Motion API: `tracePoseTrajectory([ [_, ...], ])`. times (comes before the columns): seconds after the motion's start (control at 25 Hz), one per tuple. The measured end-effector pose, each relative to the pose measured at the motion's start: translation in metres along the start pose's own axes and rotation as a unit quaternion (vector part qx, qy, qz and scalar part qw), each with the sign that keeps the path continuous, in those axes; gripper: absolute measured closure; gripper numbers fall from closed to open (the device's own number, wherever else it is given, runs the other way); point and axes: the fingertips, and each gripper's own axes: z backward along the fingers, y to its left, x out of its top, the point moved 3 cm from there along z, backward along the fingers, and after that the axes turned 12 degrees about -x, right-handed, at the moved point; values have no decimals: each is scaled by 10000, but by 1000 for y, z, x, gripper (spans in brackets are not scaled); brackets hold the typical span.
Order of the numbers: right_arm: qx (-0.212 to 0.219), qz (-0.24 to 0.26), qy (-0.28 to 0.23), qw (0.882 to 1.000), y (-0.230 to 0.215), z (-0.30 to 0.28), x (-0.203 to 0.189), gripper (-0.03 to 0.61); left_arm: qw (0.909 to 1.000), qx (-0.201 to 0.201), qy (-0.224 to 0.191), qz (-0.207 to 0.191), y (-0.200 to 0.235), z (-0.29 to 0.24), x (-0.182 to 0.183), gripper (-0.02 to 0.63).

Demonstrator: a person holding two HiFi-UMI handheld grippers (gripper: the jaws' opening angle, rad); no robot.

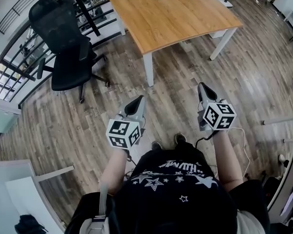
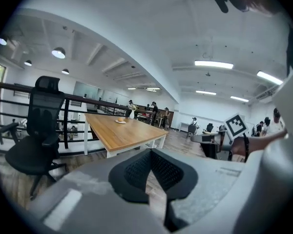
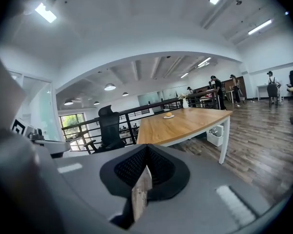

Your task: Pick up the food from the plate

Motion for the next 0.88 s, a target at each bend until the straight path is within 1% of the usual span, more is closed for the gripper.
tracePoseTrajectory([
  [0.08,-134,-113,51,9998,-5,4,-7,577,9999,-38,-3,158,5,4,-6,612],
  [0.2,-224,-60,164,9996,-5,-2,-12,577,9998,22,66,167,19,2,-4,612],
  [0.36,-56,69,282,9996,1,-28,-18,577,9999,-41,156,13,32,-7,1,612],
  [0.56,298,326,437,9981,19,-69,-25,577,9997,180,174,-5,49,-10,6,612],
  [0.68,512,385,410,9971,26,-103,-12,575,9993,325,158,-50,66,-20,14,612],
  [0.88,706,497,260,9959,20,-164,34,577,9989,450,77,53,106,-61,44,612],
])
